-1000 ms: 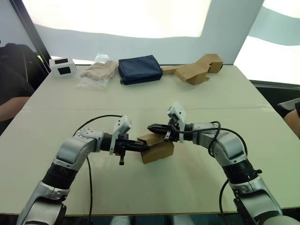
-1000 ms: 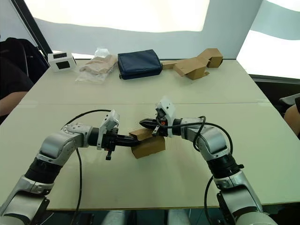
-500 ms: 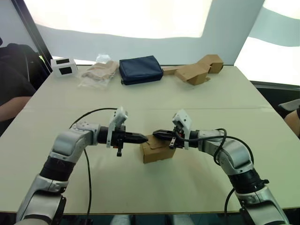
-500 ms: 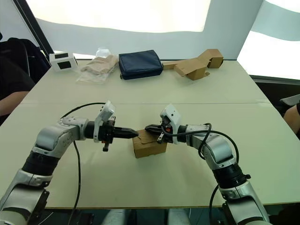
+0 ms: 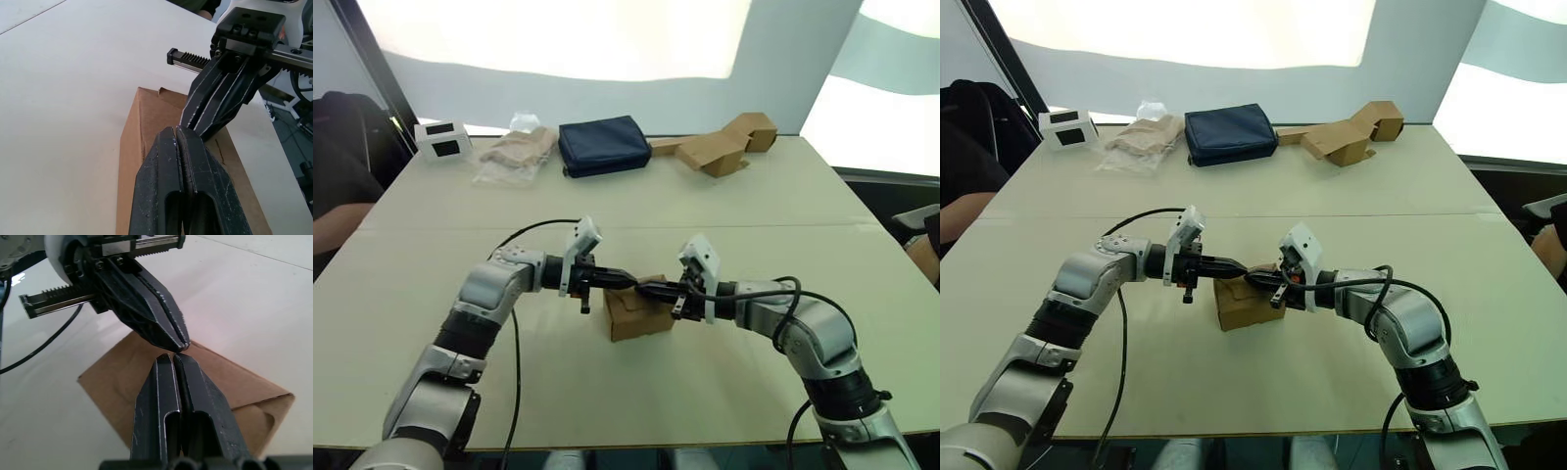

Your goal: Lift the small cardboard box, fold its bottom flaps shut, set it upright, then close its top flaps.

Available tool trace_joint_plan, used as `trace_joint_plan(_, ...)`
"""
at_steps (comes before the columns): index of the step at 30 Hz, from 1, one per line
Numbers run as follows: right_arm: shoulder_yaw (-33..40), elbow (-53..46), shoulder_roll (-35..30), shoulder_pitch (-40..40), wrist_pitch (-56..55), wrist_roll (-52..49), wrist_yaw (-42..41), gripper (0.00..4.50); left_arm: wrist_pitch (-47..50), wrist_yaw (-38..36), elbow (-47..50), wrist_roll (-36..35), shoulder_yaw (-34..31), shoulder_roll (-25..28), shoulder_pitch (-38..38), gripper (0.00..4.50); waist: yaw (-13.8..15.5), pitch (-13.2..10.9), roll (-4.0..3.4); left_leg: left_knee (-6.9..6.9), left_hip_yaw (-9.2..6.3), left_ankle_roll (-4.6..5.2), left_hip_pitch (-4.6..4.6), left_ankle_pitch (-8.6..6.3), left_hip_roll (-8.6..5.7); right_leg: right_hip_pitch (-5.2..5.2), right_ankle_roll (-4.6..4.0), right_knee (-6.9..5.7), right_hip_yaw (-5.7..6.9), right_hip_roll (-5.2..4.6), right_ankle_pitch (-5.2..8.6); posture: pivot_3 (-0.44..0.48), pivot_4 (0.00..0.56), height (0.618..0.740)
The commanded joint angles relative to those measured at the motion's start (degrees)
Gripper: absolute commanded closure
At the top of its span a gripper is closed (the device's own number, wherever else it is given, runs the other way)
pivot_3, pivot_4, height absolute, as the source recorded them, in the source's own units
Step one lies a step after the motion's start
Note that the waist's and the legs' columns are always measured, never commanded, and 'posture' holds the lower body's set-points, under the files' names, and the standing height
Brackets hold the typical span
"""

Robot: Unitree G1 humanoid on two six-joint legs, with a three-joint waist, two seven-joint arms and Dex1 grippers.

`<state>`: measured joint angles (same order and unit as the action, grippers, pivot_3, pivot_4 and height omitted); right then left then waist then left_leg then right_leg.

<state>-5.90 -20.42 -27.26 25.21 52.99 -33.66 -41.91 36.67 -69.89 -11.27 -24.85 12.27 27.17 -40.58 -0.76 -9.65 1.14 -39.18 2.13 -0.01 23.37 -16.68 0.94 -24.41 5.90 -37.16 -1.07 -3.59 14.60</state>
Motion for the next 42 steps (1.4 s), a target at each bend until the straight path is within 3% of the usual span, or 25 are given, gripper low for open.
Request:
trace_joint_plan(1, 0.8, -5.3, -1.6, -0.9, 1.5, -2.4, -0.2, 4.5, -0.5, -0.5, 1.0, 0.1, -0.4, 0.1, -0.6, 4.46, 0.0, 0.0, 0.0, 0.0, 0.0, 0.0, 0.0, 0.0, 0.0, 0.0, 0.0, 0.0, 0.0, 0.0, 0.0, 0.0, 0.15, 0.74)
trace_joint_plan(9, -1.5, -7.1, -3.3, -2.7, 3.6, -3.2, -0.6, 4.5, 0.0, -0.2, 2.2, 0.1, -0.6, -0.1, -0.1, 4.46, 0.0, 0.0, 0.0, -0.01, -0.01, 0.0, 0.01, 0.0, 0.0, 0.0, 0.0, 0.01, 0.0, 0.0, 0.0, 0.0, 0.15, 0.74)
trace_joint_plan(30, -4.8, 5.8, -1.6, 2.2, -1.3, 3.4, 0.3, 4.5, 0.8, 0.5, 4.9, -0.1, -0.9, -0.4, 1.1, 4.46, 0.1, 0.0, 0.01, -0.04, -0.01, 0.01, -0.02, 0.03, 0.0, 0.06, 0.0, 0.01, 0.0, 0.01, 0.0, 0.0, 0.15, 0.74)
trace_joint_plan(42, 0.2, -0.3, -3.6, 1.6, 1.8, -3.1, -2.3, 4.5, -0.8, 1.0, 3.7, 1.5, 0.1, 0.2, 2.5, 4.46, 0.1, 0.0, 0.0, -0.04, -0.01, 0.01, -0.01, 0.02, 0.02, 0.05, 0.0, 0.02, 0.0, -0.01, 0.0, 0.0, 0.15, 0.74)
